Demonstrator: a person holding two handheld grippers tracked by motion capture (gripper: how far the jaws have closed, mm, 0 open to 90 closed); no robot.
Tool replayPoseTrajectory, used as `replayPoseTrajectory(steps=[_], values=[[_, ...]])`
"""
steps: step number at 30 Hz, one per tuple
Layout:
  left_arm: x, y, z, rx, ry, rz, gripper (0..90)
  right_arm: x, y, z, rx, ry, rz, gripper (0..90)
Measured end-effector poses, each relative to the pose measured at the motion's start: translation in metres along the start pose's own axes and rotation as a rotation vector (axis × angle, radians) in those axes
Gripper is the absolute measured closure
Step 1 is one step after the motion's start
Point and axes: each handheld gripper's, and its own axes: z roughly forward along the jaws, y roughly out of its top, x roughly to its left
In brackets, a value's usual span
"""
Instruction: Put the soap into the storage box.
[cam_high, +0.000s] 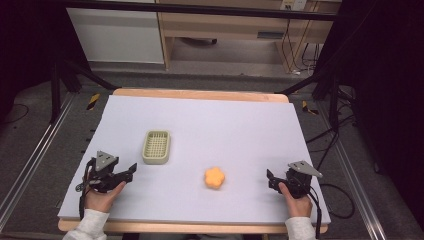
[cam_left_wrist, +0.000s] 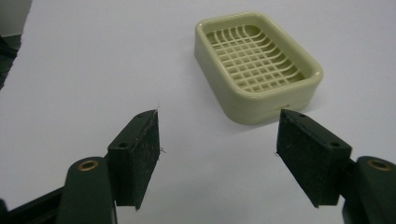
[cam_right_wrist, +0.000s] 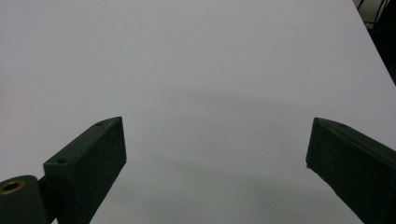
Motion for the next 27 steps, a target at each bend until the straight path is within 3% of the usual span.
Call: replayPoseTrajectory(steps=[27], values=[[-0.034,0.008,0.002,0.006,-0.108,0.047,29.8,0.000,-0.003,0.000,-0.010,-0.001,-0.003,4.6]])
